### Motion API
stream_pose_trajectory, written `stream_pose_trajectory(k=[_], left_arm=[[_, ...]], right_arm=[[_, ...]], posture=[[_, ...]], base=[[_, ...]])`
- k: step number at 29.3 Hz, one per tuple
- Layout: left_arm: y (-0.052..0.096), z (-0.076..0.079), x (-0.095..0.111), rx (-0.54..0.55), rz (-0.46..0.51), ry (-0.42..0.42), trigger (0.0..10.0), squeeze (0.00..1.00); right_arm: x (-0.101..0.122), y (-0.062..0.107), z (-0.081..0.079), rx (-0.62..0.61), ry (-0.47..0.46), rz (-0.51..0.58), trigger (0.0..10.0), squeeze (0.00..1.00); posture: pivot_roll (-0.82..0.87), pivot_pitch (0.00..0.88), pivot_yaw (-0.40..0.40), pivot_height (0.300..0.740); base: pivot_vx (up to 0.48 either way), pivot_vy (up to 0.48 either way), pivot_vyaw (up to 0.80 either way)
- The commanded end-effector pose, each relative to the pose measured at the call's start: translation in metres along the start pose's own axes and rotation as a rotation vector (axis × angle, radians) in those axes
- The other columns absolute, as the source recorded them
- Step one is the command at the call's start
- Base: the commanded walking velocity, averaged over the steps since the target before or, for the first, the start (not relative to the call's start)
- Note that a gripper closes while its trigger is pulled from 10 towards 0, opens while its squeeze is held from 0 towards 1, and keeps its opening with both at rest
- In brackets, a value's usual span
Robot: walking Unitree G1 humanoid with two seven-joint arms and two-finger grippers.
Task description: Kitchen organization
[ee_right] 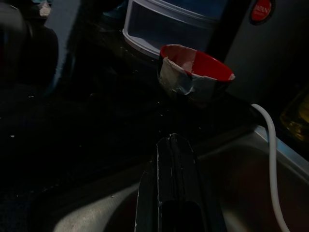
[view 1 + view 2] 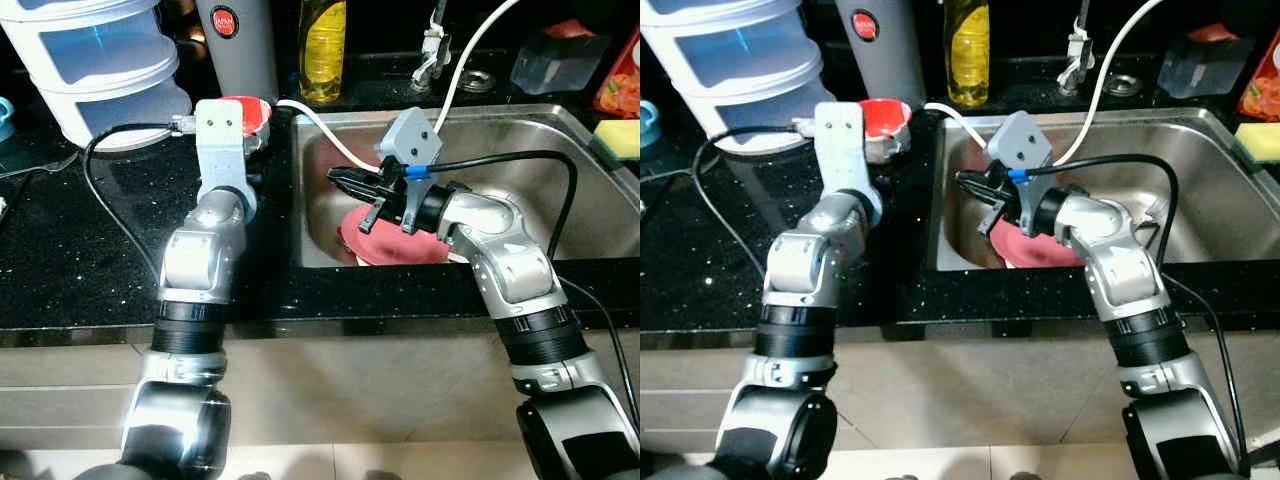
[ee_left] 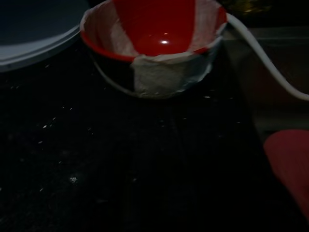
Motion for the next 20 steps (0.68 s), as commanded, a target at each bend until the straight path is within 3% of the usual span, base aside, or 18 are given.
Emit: stream_pose_trajectory(k=[1,7,11,15,20], left_arm=[[0.000,0.008,-0.012,-0.001,-0.053,0.019,10.0,0.00],[0.001,0.034,-0.029,-0.097,-0.132,0.094,10.0,0.00],[0.003,0.047,-0.035,-0.140,-0.156,0.068,10.0,0.00],[0.004,0.047,-0.047,-0.122,-0.199,0.033,10.0,0.00],[0.007,0.034,-0.077,-0.027,-0.299,0.015,10.0,0.00]], right_arm=[[-0.001,0.003,-0.002,0.016,0.004,-0.005,10.0,0.00],[-0.003,0.008,-0.002,0.030,0.019,-0.018,10.0,0.00],[-0.003,0.010,-0.003,0.037,0.020,-0.019,10.0,0.00],[-0.004,0.012,-0.002,0.038,0.020,-0.022,10.0,0.00],[-0.005,0.018,0.000,0.042,0.015,-0.023,10.0,0.00]], posture=[[0.02,0.032,0.051,0.740],[0.02,0.031,0.054,0.740],[0.02,0.031,0.056,0.740],[0.02,0.031,0.058,0.740],[0.02,0.031,0.060,0.740]], base=[[0.000,0.000,0.00],[0.000,0.000,0.00],[0.000,0.000,0.00],[0.000,0.000,0.00],[0.000,0.000,0.00]])
Point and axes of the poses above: a point about 5 cm out from each wrist's last joint towards the gripper, its own y axis pointing back from the gripper into the wrist, its own x axis along the axis of the wrist's last joint, z = x × y, the point moved 6 cm from there along -y, pointing out of the wrist towards the gripper
